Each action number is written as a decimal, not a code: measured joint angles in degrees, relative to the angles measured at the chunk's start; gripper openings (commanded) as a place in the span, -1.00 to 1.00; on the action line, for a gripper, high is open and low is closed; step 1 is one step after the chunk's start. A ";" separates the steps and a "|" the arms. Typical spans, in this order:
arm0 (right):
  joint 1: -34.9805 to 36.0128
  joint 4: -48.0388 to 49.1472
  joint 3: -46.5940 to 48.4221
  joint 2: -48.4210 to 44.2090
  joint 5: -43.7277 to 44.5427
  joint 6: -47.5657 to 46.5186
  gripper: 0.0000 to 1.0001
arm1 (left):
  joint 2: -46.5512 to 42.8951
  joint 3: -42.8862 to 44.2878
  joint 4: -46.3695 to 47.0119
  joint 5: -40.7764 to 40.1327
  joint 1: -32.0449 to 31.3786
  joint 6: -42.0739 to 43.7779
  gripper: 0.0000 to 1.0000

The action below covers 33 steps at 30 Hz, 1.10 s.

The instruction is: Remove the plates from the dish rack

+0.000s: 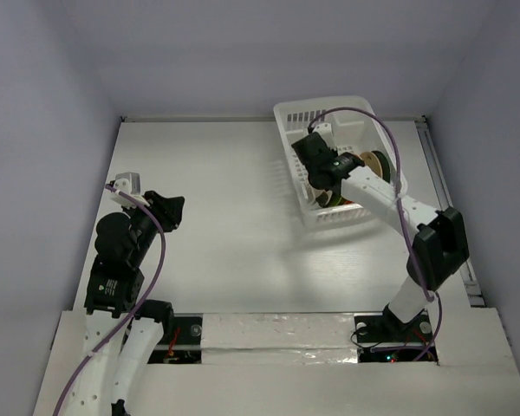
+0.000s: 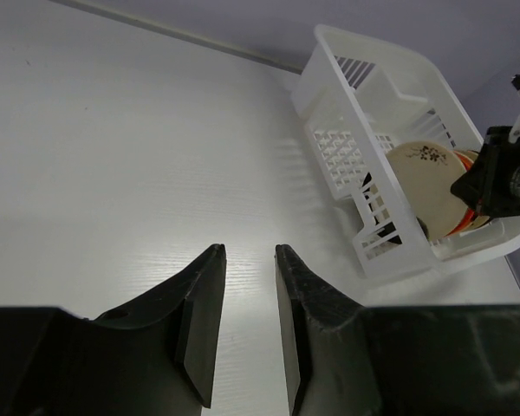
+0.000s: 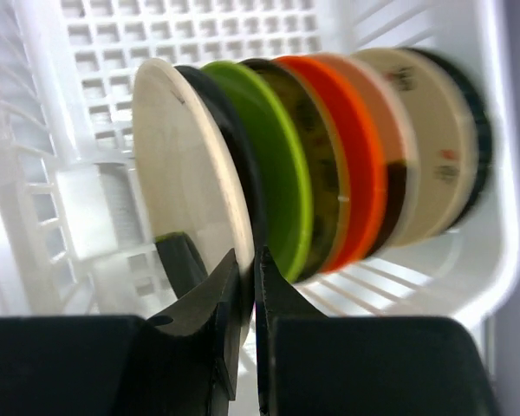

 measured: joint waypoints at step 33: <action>16.57 17.70 29.57 32.28 -33.35 19.37 -1.00 | -0.85 0.00 -1.29 -6.03 0.00 -0.87 -0.45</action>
